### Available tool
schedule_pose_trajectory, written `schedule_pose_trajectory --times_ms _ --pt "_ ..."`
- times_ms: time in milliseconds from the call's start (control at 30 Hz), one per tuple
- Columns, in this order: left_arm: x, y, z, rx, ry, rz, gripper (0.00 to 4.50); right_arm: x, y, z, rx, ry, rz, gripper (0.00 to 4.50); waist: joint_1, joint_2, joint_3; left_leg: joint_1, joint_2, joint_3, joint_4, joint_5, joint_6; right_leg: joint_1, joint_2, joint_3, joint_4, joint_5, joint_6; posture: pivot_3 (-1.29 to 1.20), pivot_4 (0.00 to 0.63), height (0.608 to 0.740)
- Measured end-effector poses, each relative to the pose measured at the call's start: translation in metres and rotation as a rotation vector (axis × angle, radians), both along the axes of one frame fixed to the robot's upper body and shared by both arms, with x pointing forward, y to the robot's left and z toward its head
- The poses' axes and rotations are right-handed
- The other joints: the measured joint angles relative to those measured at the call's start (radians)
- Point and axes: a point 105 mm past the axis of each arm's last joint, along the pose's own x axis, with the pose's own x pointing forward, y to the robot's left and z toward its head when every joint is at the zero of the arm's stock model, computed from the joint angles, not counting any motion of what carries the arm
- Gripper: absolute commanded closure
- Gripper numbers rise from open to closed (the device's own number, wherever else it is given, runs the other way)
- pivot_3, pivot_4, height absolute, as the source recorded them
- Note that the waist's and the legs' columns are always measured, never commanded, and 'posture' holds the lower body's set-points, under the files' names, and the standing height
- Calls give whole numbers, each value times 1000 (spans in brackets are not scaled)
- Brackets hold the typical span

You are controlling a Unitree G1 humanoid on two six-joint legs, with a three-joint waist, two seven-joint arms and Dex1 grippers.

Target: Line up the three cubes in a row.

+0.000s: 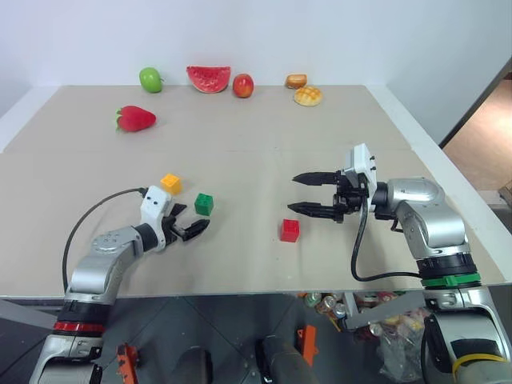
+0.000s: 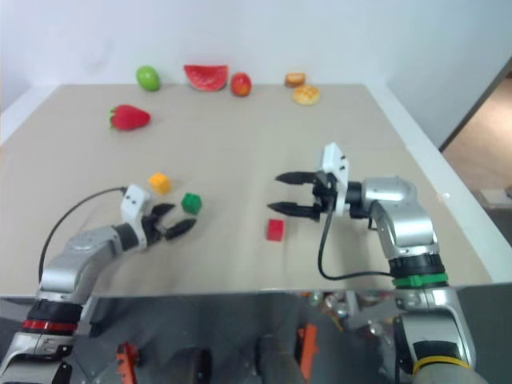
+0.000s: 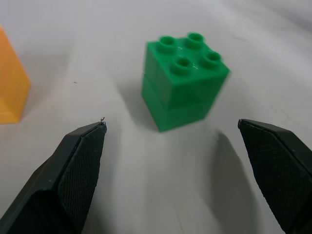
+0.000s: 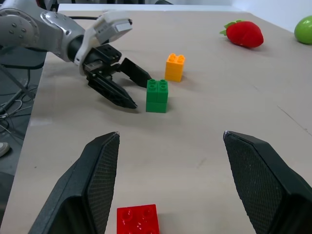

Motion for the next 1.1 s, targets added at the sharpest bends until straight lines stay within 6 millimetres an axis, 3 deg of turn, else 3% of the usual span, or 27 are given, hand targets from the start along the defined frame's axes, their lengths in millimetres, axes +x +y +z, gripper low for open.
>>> schedule_pose_trajectory --times_ms 300,433,567,833,1100 --pt "17 -12 3 -9 5 13 0 -1 -2 -1 6 6 -18 973 1 0 0 -1 -1 0 3 1 0 1 -1 1 0 1 1 0 150 740" --pt "22 -15 3 -14 4 25 1013 -1 -2 -1 8 2 -23 899 1 0 0 -1 -1 0 3 1 0 0 -1 1 0 1 2 0 150 740" --pt "20 -19 2 -14 6 5 2467 0 -2 0 9 0 -30 899 1 0 0 -2 -1 0 3 1 0 0 -1 1 0 1 2 0 150 740" --pt "5 -27 9 55 -35 -193 2467 0 -2 0 10 -12 -28 899 1 0 0 -2 -1 0 3 1 0 0 0 1 0 1 2 0 150 740" --pt "-15 -61 26 150 -159 -575 2467 -3 -4 0 12 14 -16 899 1 0 0 -2 -1 1 3 1 0 0 0 1 -1 1 1 0 150 740"
